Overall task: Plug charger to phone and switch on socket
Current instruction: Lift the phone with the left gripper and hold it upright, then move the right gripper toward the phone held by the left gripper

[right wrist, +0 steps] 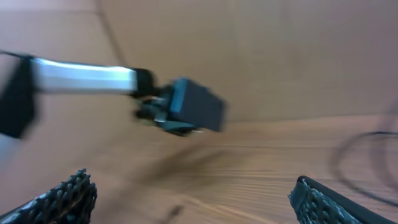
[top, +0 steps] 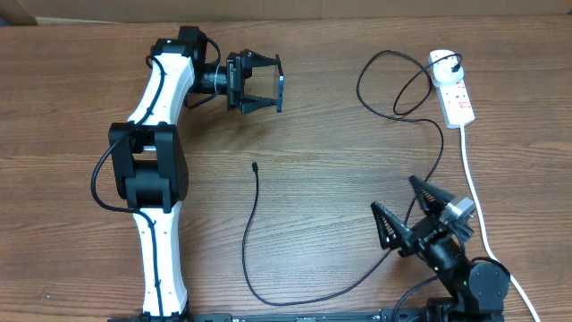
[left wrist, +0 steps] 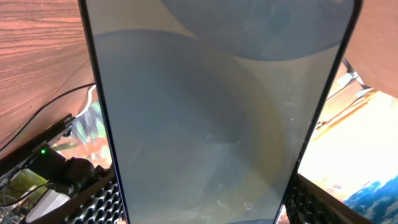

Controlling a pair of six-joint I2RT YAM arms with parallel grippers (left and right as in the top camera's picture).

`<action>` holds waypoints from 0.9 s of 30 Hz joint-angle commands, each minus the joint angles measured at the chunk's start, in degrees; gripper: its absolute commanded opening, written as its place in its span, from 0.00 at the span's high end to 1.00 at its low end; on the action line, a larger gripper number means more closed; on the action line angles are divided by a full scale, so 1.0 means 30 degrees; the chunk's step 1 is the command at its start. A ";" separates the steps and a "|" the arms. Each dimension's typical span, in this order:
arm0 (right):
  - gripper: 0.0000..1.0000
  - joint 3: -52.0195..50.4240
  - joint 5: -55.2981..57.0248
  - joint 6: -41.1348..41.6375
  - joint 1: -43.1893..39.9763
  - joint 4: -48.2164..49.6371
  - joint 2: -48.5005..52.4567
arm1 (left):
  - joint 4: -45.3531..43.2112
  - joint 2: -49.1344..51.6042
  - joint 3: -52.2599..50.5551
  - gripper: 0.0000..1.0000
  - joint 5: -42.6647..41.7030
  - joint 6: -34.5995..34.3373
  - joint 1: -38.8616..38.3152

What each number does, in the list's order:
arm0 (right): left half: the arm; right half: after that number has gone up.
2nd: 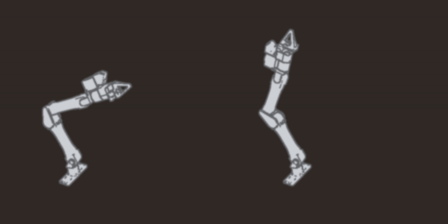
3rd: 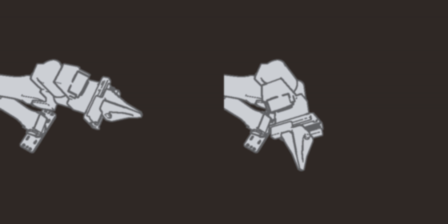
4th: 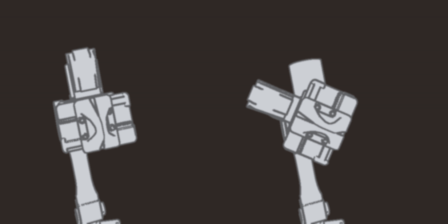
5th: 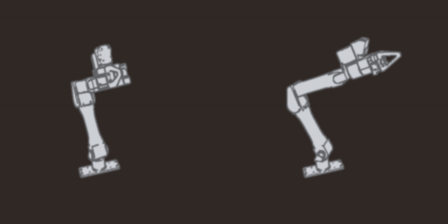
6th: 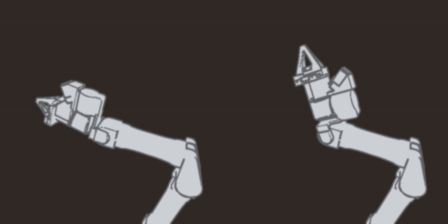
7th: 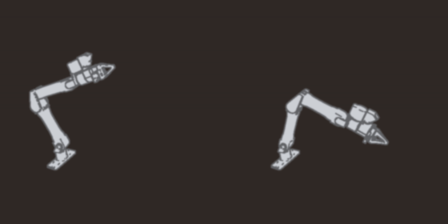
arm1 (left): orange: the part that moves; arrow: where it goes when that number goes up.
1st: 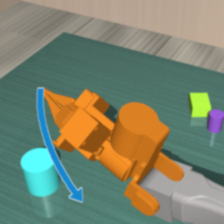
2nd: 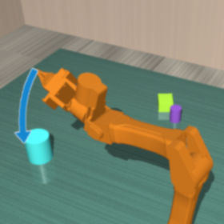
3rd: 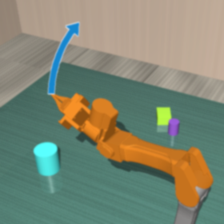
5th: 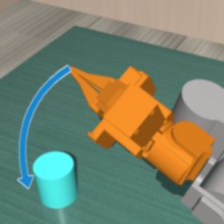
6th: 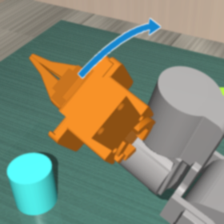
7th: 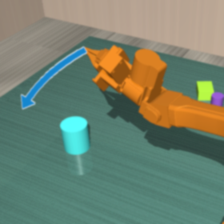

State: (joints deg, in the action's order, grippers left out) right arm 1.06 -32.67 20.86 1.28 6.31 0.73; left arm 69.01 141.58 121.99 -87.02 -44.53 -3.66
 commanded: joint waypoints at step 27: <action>0.00 1.5839 0.0641 -0.0503 0.0131 -1.3493 1.3988 | 0.0073 0.0124 0.0641 0.30 -0.1195 -0.1290 -0.0036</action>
State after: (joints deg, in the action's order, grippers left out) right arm 42.17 -28.69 21.80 1.28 -31.35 36.73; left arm 69.14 141.58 122.02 -87.05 -45.78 -3.66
